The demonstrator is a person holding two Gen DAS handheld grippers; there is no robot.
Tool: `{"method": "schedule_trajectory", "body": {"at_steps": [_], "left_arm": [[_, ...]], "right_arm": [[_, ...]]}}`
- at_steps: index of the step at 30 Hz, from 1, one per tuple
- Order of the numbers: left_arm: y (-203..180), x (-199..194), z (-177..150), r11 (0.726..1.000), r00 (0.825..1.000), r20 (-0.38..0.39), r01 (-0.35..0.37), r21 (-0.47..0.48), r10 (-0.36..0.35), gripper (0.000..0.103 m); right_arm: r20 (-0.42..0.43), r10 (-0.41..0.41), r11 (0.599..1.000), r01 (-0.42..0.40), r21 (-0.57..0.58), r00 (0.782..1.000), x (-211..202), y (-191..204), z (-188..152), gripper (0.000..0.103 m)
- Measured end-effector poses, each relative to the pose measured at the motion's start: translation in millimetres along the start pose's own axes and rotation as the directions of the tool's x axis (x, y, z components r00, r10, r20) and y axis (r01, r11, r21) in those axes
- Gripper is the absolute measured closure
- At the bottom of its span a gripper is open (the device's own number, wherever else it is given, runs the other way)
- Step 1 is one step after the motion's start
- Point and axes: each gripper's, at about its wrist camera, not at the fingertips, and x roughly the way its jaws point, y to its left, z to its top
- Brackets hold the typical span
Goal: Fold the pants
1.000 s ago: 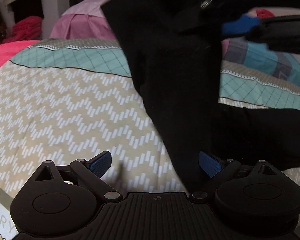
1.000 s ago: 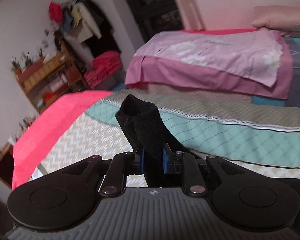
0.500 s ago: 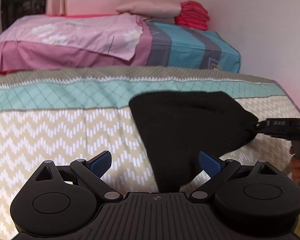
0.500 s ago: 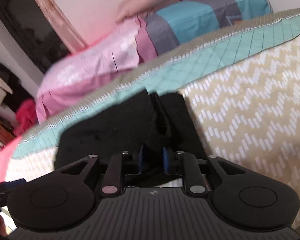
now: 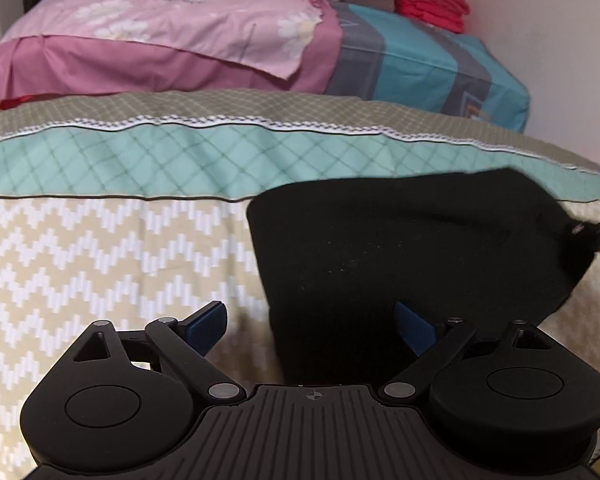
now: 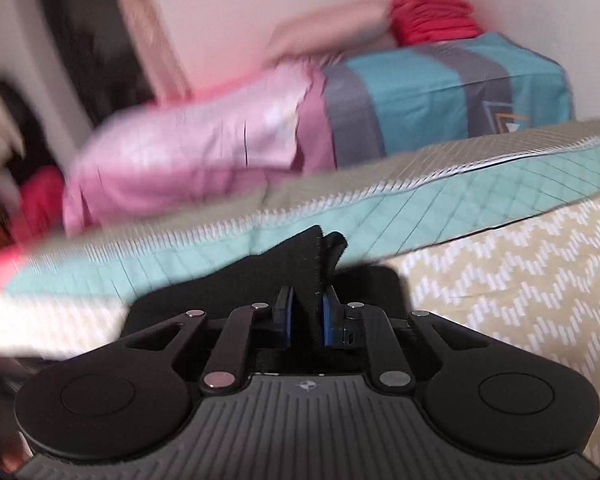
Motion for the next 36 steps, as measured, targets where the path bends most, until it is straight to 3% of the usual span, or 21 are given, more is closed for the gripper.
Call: {"method": "schedule_trajectory", "body": {"at_steps": [1,3,5,6,7,9,12,13,14,15,17,19,22,24,26,27,28,30,31,33,36], "left_arm": [[-2.2,1.0,0.3,1.000,1.000,-0.001,0.014,0.003,-0.014,0.000],[-7.6,8.2,2.6,1.000,0.999,-0.023,0.025,0.015,-0.024,0.000],[-13.1,19.4,4.0,0.999,0.998,-0.057,0.024,0.037,-0.022,0.000],[-13.9,21.6,3.8,0.999,0.998,-0.059,0.016,0.041,-0.013,0.000],[-13.8,22.5,3.6,0.999,0.998,-0.061,0.014,0.039,-0.012,0.000],[-12.2,23.8,4.4,0.999,0.998,-0.066,0.022,0.025,-0.021,0.000],[-11.8,26.5,5.5,0.999,0.997,-0.075,0.030,0.012,-0.029,0.000],[-11.2,28.3,6.5,0.999,0.996,-0.080,0.033,0.012,-0.032,0.000],[-10.5,29.4,7.0,0.999,0.995,-0.087,0.039,0.012,-0.038,0.000],[-9.3,29.8,7.6,0.999,0.994,-0.096,0.050,0.010,-0.049,0.000],[-4.7,25.0,8.2,0.998,0.994,-0.093,0.065,0.012,-0.063,0.000],[1.1,21.0,9.6,0.997,0.994,-0.079,0.078,0.008,-0.077,0.000],[6.8,25.9,13.4,0.991,0.988,-0.076,0.135,-0.012,-0.135,0.000],[5.4,39.9,14.9,0.985,0.978,-0.117,0.173,-0.020,-0.174,0.000],[6.2,54.4,14.8,0.972,0.958,-0.165,0.227,-0.064,-0.234,0.000],[8.3,58.9,14.7,0.964,0.950,-0.172,0.247,-0.098,-0.261,0.000],[10.2,60.7,15.3,0.958,0.947,-0.167,0.256,-0.129,-0.275,0.000],[9.9,58.8,17.4,0.952,0.947,-0.151,0.259,-0.162,-0.283,0.000],[7.2,54.8,18.3,0.951,0.948,-0.142,0.261,-0.165,-0.285,0.000],[-1.5,38.6,18.7,0.955,0.956,-0.104,0.256,-0.151,-0.273,0.000],[-21.1,6.5,18.6,0.963,0.966,-0.049,0.249,-0.106,-0.255,0.000]], "right_arm": [[0.000,-0.011,1.000,0.011,0.022,1.000,0.5,-9.0,-2.5,0.085],[-0.114,-0.094,0.995,0.095,0.006,0.989,21.1,-21.8,-9.2,0.081],[-0.080,-0.106,0.994,0.106,-0.006,0.991,18.2,-22.7,-11.0,0.071],[-0.038,-0.132,0.991,0.132,-0.024,0.990,13.0,-16.9,-8.7,0.060],[0.017,-0.156,0.986,0.156,-0.055,0.988,8.9,-9.2,-7.3,0.038],[0.066,-0.151,0.977,0.159,-0.139,0.986,11.2,7.0,-7.0,0.013],[-0.013,-0.136,0.962,0.129,-0.241,0.991,37.1,18.0,-11.0,0.014],[-0.051,-0.170,0.953,0.151,-0.264,0.984,50.0,14.9,-14.0,0.013],[-0.086,-0.206,0.950,0.178,-0.256,0.975,59.3,7.0,-15.2,0.010],[-0.110,-0.183,0.972,0.163,-0.172,0.977,60.0,-6.6,-12.1,0.007],[-0.111,-0.152,0.988,0.155,0.017,0.982,49.0,-29.8,-4.3,0.008],[-0.102,-0.150,0.983,0.159,0.091,0.983,37.9,-47.2,-1.3,0.007],[-0.190,0.001,0.978,0.039,0.207,0.982,42.2,-67.4,-2.8,0.005],[-0.246,0.086,0.966,-0.020,0.258,0.965,51.7,-74.0,-9.0,0.002],[-0.226,0.100,0.974,-0.048,0.223,0.969,51.6,-69.6,-10.7,0.001],[-0.225,0.107,0.976,-0.059,0.211,0.968,53.8,-67.7,-11.4,0.005],[-0.222,0.122,0.976,-0.076,0.204,0.967,55.9,-66.1,-11.7,0.032],[-0.231,0.139,0.971,-0.087,0.222,0.963,57.3,-64.0,-9.7,0.037],[-0.230,0.152,0.971,-0.101,0.218,0.961,56.0,-63.8,-7.4,0.048],[-0.214,0.197,0.962,-0.147,0.230,0.957,45.4,-64.0,-2.1,0.057],[-0.185,0.277,0.939,-0.224,0.262,0.943,26.9,-62.3,5.8,0.059]]}}
